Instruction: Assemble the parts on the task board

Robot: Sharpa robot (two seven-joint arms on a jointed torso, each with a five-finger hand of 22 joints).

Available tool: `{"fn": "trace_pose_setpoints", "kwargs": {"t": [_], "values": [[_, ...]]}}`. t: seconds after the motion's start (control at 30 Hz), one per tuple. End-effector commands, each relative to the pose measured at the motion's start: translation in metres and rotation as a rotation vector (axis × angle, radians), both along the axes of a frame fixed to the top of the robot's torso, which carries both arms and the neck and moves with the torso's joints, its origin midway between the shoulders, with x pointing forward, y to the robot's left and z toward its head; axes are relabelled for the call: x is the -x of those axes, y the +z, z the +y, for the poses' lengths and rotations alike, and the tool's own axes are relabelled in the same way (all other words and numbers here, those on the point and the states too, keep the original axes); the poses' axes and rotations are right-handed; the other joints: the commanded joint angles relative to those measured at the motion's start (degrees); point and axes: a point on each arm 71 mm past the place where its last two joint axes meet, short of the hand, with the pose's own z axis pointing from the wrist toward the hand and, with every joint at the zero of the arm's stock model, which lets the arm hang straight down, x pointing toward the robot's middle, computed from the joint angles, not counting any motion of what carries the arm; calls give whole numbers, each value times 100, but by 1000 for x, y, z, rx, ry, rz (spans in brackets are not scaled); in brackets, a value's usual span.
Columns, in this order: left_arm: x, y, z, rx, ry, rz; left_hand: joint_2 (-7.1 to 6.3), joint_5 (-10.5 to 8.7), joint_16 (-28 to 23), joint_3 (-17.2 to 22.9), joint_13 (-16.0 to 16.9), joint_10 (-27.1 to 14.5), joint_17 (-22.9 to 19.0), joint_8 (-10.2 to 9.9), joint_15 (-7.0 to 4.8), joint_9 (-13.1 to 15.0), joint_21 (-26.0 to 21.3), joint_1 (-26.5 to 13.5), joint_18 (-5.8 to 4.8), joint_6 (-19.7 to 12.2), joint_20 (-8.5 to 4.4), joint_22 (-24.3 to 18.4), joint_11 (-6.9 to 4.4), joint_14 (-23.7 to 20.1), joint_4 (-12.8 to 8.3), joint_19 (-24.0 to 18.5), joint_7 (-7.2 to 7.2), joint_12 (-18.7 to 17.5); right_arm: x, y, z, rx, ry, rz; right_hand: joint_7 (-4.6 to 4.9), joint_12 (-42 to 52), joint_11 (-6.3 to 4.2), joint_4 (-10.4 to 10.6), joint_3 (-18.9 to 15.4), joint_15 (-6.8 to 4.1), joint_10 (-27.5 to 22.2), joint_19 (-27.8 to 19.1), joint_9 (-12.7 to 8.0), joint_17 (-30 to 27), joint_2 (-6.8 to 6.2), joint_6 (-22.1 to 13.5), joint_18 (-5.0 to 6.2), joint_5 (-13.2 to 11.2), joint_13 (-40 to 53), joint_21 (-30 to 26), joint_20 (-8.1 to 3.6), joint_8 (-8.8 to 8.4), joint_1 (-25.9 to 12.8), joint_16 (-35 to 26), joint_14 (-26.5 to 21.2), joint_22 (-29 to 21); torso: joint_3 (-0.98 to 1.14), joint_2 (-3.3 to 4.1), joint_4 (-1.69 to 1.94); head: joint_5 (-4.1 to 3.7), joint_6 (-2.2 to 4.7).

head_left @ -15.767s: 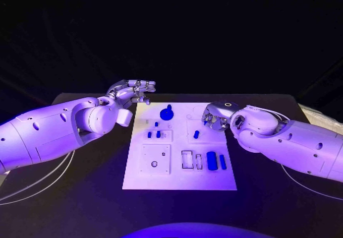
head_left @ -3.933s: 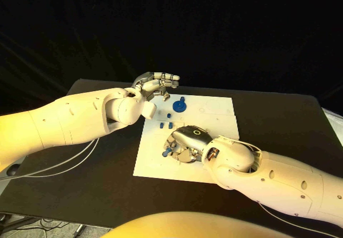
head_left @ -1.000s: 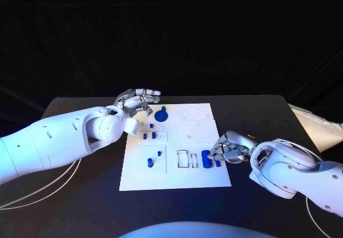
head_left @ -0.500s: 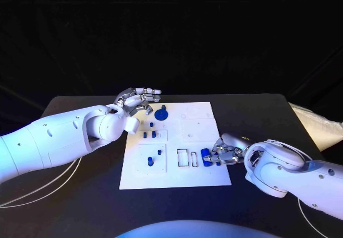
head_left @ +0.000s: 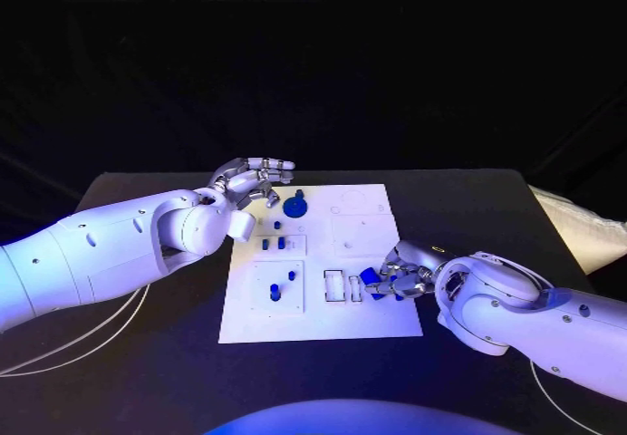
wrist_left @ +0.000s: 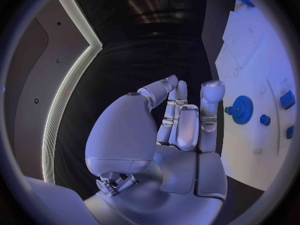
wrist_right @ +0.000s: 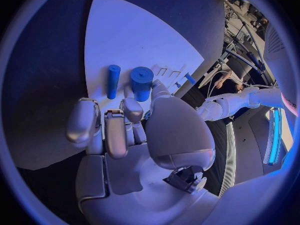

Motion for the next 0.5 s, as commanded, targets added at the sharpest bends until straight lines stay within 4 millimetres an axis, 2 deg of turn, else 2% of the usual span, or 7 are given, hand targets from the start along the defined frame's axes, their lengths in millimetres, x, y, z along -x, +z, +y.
{"fn": "trace_pose_setpoints", "kwargs": {"t": [0.03, 0.2, 0.43, 0.5], "values": [[0, 0, -2, 14, -15, -2, 23, -8, 4, 16, -7, -10, 0, 39, 1, -9, -11, -14, -5, -32, 4, -7, -8, -12, 19, -32, 8, -36, 4, -11, -4, 41, -16, 37, -31, 54, -43, 3, -39, -35, 57, -10, 28, 15, 79, 48, -120, 27, 55, 42, 10, 61, 94, 33, 334, 17, -1, -4, -11, 5, -7], [0, 0, -2, 14, -16, -2, 23, -8, 4, 16, -7, -10, 0, 39, 1, -9, -11, -14, -5, -32, 4, -7, -8, -12, 19, -32, 8, -36, 3, -7, -3, -10, -32, -7, -81, 150, -88, -36, -42, -71, 149, 5, 118, 43, 203, 166, -124, 141, 191, 61, -22, 172, 240, 48, 339, 50, 1, -4, -4, -7, -3], [0, 0, -1, 14, -15, -1, 23, -8, 4, 16, -7, -10, 0, 39, 1, -9, -11, -14, -5, -32, 4, -7, -8, -12, 19, -32, 8, -36, 11, 8, 3, -158, -51, -63, -157, 375, -158, -67, -65, -133, 350, 82, 273, 184, 341, 266, -152, 583, 487, 144, -84, 261, 384, 118, 366, 207, 1, -3, 2, -4, 4], [0, 0, -1, 14, -15, 0, 23, -8, 4, 16, -7, -10, 0, 39, 1, -9, -11, -14, -5, -32, 4, -7, -8, -12, 19, -32, 8, -36, 13, 10, 6, -180, -49, -56, -158, 387, -161, -63, -73, -136, 361, 89, 287, 181, 344, 265, -155, 611, 506, 151, -87, 260, 385, 117, 365, 221, 2, -3, 2, 16, 12]]}}
